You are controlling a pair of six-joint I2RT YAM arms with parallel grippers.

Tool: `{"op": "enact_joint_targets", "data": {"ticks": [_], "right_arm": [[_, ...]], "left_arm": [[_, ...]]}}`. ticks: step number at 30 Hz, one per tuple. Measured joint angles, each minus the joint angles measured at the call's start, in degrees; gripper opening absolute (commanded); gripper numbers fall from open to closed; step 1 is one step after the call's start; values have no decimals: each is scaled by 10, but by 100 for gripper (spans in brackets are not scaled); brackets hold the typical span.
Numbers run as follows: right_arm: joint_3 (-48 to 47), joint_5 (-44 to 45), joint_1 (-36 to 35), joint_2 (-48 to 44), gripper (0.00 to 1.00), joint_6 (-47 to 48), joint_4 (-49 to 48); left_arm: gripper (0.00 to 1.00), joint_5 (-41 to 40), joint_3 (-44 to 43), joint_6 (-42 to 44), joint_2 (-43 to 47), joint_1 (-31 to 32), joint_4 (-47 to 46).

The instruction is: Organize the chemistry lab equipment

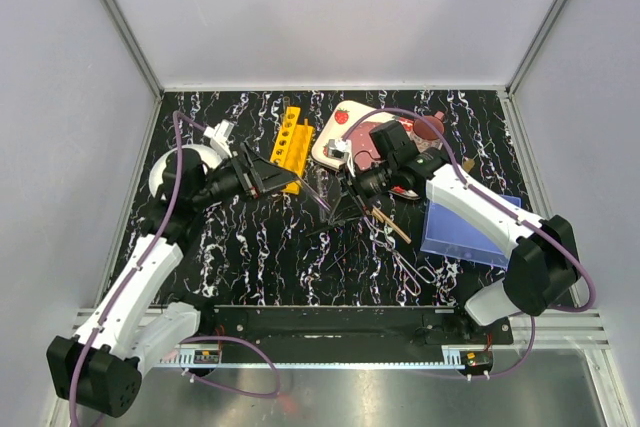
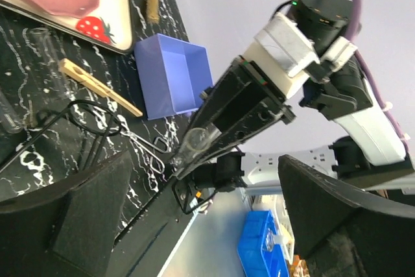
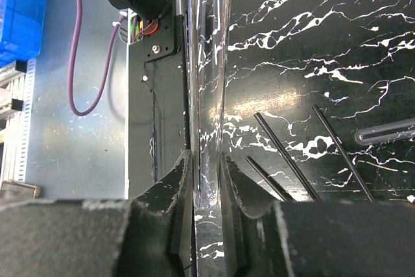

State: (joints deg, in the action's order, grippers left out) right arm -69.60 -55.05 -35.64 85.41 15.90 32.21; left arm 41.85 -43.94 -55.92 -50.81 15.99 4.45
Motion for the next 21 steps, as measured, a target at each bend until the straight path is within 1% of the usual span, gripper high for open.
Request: {"op": "enact_joint_targets", "data": {"ticks": [1,7,10,13,14,18,21], "right_arm": [[0,0,0,0,13,0,0],[0,2,-5,0,13,24,12],[0,1,-9,0,13,30,17],[0,1,-13,1,13,35,21],[0,1,-14,1,14,36,22],[0,1,-19,6,13,41,26],[0,1,-20,8,14,44,30]], "left_arm": [[90,1,0,0,0,0,0],[78,26,-13,9,-8,1,0],[75,25,-13,17,-15,7,5],[71,18,-20,36,-27,23,31],[68,15,-23,41,-33,29,37],[61,8,-34,56,-48,46,58],[53,0,-43,65,-55,51,67]]}}
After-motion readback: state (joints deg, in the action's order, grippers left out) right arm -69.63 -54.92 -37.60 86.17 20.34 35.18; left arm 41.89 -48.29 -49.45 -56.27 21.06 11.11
